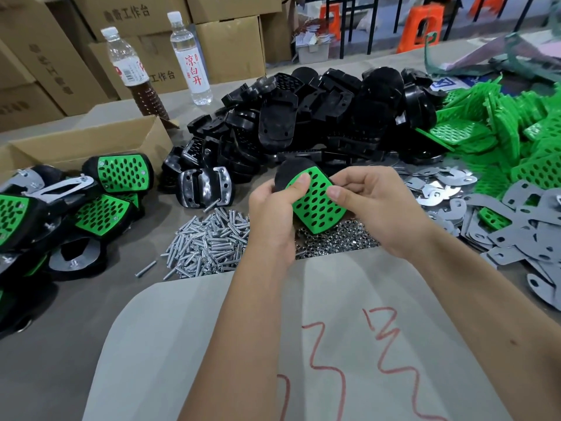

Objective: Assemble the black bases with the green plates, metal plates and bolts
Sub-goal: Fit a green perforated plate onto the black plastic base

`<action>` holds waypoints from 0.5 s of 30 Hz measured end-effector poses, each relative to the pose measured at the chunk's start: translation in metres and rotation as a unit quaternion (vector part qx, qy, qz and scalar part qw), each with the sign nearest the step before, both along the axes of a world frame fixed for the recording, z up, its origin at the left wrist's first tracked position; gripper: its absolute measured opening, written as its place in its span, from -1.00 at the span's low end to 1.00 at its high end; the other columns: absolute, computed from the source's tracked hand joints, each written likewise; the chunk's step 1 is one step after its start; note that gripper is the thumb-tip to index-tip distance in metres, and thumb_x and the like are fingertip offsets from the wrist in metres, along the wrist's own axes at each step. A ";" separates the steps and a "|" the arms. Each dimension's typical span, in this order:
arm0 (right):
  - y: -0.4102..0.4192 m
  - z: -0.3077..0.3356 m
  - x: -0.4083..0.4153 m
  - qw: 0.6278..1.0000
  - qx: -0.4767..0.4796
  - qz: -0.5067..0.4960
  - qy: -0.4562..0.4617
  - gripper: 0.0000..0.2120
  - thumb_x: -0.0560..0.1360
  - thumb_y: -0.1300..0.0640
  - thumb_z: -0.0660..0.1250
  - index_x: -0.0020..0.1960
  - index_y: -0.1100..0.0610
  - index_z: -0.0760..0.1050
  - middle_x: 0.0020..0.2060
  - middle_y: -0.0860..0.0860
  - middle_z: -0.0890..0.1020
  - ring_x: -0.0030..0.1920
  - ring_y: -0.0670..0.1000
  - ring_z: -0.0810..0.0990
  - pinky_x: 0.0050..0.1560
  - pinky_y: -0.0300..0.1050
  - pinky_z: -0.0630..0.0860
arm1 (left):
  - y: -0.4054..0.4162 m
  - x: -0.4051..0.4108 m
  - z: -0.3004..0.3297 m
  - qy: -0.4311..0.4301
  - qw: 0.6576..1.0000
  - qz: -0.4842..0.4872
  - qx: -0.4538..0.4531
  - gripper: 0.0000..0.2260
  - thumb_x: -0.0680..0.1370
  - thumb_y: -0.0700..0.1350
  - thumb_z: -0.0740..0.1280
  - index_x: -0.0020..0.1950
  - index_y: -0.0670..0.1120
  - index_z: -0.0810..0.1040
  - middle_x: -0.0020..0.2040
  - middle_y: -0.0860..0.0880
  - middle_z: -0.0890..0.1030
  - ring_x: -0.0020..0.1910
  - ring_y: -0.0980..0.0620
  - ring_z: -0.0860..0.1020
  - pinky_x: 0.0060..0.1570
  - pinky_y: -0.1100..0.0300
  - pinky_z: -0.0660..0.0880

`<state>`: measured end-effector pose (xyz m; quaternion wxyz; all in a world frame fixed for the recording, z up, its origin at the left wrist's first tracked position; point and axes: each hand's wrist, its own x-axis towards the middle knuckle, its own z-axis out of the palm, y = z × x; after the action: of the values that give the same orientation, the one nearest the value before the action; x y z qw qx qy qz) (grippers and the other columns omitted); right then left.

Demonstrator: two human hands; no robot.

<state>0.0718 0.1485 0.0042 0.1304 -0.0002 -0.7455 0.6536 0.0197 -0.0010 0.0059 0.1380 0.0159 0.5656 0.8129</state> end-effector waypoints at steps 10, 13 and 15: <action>0.003 0.004 0.002 0.999 0.027 0.006 0.015 -0.86 0.67 0.28 0.31 0.05 0.17 0.65 -0.11 0.07 0.73 -0.08 -0.02 0.67 0.02 -0.08 0.59 | -0.015 -0.002 0.002 0.037 0.996 -0.067 -0.055 -0.76 0.52 -0.20 0.51 0.17 -0.20 0.67 -0.05 -0.10 0.73 -0.07 -0.03 0.71 -0.03 0.01 0.69; 0.000 0.004 0.002 0.999 0.050 0.015 0.011 -0.88 0.68 0.24 0.32 0.04 0.18 0.64 -0.12 0.09 0.71 -0.09 -0.02 0.64 0.01 0.00 0.57 | -0.011 0.001 0.004 0.032 0.997 -0.054 -0.053 -0.79 0.56 -0.16 0.47 0.15 -0.22 0.66 -0.05 -0.11 0.69 -0.07 -0.05 0.65 -0.03 -0.02 0.64; -0.003 0.004 0.003 0.998 0.067 0.010 0.014 -0.83 0.69 0.13 0.29 0.01 0.18 0.61 -0.16 0.09 0.66 -0.12 0.00 0.57 -0.03 0.10 0.51 | -0.007 0.004 0.006 0.034 0.997 -0.040 -0.054 -0.79 0.61 -0.03 0.43 0.05 -0.18 0.65 -0.08 -0.11 0.66 -0.11 -0.04 0.62 -0.11 0.02 0.61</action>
<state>0.0751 0.1452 0.0081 0.1338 0.0251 -0.7860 0.6031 0.0236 -0.0081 0.0115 0.1517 0.0587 0.6120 0.7740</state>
